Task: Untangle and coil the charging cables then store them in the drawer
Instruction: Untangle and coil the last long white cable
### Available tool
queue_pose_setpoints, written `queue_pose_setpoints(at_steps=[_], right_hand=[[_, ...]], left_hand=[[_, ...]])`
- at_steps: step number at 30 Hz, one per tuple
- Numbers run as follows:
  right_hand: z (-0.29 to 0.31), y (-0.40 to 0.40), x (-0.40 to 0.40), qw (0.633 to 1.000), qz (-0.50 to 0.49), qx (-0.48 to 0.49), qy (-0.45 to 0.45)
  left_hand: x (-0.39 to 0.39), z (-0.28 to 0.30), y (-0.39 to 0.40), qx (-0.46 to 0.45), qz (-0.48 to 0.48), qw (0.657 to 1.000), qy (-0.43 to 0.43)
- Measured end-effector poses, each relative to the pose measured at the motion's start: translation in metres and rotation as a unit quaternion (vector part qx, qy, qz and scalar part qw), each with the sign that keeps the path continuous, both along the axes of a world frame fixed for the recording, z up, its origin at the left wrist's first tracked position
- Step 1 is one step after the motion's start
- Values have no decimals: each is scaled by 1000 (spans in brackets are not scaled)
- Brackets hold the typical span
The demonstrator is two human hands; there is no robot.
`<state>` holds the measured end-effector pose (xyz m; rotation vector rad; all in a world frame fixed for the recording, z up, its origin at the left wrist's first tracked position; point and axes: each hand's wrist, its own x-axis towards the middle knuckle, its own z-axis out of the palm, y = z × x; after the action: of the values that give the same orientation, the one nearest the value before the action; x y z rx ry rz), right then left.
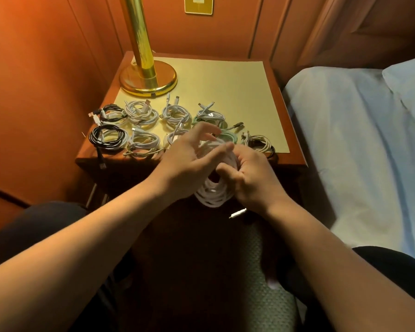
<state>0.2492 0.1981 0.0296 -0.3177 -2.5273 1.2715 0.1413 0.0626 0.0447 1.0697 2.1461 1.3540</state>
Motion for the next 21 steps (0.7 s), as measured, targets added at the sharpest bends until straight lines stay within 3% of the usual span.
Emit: queue_pose_setpoints(at_steps=[7,13,15,18,21], right_hand=[[-1,-4,2,995,39,-44,-79],[4,3,4,978,99,-111,-144],[6,6,8,979,100,-63,-168],[3,10,13,950,86,111,-278],[-2,6,12,936,87,74,-334]], left_hand=[[-3,-9,5,-21,0,990,136],[-20,-9,-6,-8,9,990,138],[-30,-8,-13,-1,27,990,141],[-39,-8,-21,3,62,988,138],[-41,-12,-28,-2,72,988,140]])
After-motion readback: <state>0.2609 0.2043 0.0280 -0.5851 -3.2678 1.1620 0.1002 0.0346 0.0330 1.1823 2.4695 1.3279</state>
